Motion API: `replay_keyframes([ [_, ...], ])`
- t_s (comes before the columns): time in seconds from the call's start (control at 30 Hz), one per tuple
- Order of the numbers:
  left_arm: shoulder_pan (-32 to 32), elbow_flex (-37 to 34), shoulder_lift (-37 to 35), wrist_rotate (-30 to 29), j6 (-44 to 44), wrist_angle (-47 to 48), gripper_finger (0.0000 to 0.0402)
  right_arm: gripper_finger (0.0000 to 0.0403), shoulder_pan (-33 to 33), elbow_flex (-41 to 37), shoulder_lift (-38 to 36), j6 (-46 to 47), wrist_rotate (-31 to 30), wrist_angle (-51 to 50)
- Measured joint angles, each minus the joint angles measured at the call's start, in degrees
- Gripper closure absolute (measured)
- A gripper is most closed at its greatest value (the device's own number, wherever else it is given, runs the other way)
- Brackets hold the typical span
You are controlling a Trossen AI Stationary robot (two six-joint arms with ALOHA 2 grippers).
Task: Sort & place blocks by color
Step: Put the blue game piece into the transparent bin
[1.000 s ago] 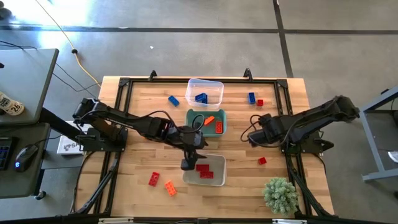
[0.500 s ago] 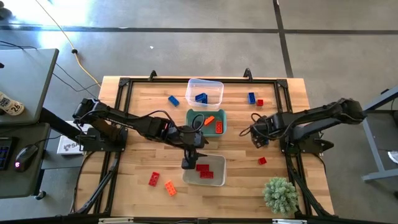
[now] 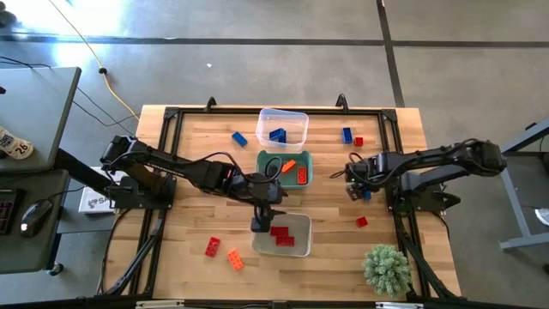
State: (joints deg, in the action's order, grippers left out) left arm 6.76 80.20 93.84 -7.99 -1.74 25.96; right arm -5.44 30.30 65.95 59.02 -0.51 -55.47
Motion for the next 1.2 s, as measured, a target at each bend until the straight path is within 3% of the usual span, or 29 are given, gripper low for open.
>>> replay_keyframes([
  [0.23, -0.04, 0.01, 0.0, -4.85, 0.04, 1.72, 0.017, 0.0138, -1.71, -4.22, 0.0, 0.4, 3.07, 7.18],
  [0.43, -0.92, 0.0, 0.0, -12.87, 0.04, 7.15, 0.017, 0.0211, -2.13, -5.45, -0.12, 3.02, 3.89, 8.71],
  [0.63, -3.82, 0.0, -0.28, -15.45, -0.76, 11.61, 0.017, 0.0284, -2.13, -5.45, -0.11, 5.44, 4.24, 8.92],
  [0.87, -8.16, 0.02, -1.88, -15.5, 1.57, 15.75, 0.017, 0.0284, -2.02, -0.73, 0.0, 6.57, 6.14, 8.42],
  [1.2, -15.64, -0.02, -3.81, -17.02, 5.19, 17.36, 0.017, 0.0284, -2.07, 7.54, 0.04, 9.59, -1.11, 9.98],
])
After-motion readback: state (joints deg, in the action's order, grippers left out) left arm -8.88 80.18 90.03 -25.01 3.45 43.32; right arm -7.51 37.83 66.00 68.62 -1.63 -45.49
